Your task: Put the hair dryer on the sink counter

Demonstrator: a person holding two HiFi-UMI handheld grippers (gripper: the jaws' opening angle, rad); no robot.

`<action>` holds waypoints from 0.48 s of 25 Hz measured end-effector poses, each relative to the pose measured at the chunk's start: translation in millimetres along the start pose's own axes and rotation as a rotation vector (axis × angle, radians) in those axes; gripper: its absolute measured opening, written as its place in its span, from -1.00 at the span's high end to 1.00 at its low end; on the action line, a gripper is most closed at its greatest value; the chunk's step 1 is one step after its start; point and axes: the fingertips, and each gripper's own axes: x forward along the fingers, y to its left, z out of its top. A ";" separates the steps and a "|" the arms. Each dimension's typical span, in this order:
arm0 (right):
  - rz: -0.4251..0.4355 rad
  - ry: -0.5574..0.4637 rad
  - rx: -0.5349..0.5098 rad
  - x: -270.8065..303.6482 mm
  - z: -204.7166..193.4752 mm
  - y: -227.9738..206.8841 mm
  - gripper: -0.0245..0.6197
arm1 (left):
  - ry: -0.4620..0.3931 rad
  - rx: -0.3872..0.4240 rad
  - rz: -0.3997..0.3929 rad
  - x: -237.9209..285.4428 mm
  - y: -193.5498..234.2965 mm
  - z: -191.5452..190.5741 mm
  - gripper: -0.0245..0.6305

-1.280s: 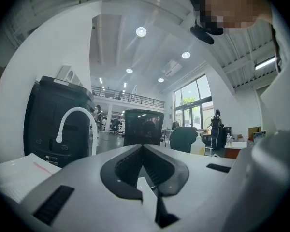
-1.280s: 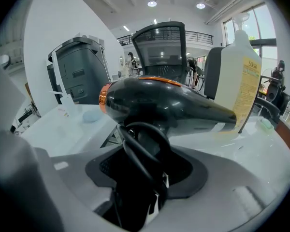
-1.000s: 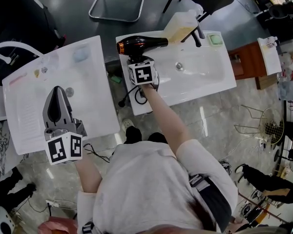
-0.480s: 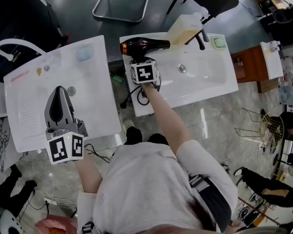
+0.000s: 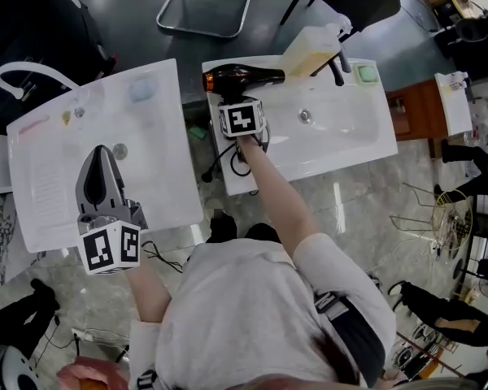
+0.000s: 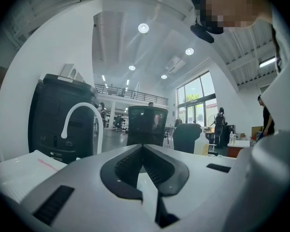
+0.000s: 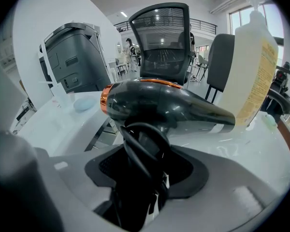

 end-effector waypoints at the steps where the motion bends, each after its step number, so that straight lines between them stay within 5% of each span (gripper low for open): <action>1: 0.001 0.003 0.002 0.6 -0.5 0.2 0.14 | 0.000 0.000 0.000 0.0 0.5 0.0 0.90; 12: 0.018 -0.019 0.056 -10.0 3.5 -3.2 0.08 | -0.007 -0.004 -0.017 3.0 -5.7 0.7 0.90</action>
